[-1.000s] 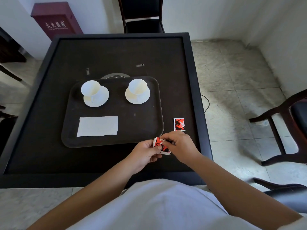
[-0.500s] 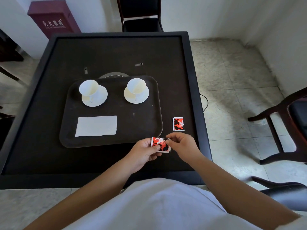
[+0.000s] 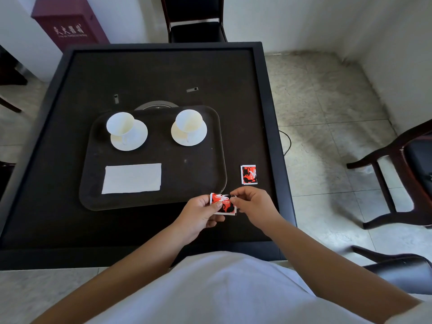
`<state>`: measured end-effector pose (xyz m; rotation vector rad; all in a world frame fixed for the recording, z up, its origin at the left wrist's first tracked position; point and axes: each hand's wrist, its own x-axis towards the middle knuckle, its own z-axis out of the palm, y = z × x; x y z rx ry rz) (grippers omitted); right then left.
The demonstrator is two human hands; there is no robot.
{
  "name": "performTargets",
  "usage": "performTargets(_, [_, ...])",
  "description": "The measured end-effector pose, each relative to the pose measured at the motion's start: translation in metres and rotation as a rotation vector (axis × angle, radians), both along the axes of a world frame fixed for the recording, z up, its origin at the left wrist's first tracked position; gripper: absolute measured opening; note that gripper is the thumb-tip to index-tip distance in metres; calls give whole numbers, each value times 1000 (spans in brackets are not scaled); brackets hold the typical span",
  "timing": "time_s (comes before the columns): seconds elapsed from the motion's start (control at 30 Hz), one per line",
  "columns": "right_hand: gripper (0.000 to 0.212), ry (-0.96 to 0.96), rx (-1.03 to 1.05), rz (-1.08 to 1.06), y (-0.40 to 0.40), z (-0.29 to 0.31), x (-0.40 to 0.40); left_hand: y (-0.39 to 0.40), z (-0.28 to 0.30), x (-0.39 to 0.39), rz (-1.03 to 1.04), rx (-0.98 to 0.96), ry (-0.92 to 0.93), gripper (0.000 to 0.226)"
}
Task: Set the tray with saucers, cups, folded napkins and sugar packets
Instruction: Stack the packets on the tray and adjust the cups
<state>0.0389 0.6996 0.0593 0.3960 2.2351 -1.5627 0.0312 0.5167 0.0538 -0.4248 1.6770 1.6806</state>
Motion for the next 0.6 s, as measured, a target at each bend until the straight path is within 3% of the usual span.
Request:
performTargets(0.37, [9, -38, -30, -16, 3, -8, -11, 2, -7, -8, 13, 19, -27, 17])
performTargets(0.5, [11, -117, -188, -220, 8, -23, -20, 0, -11, -11, 35, 3, -38, 16])
performTargets(0.6, [13, -107, 109, -368, 17, -43, -38, -2, -13, -12, 40, -15, -53, 16])
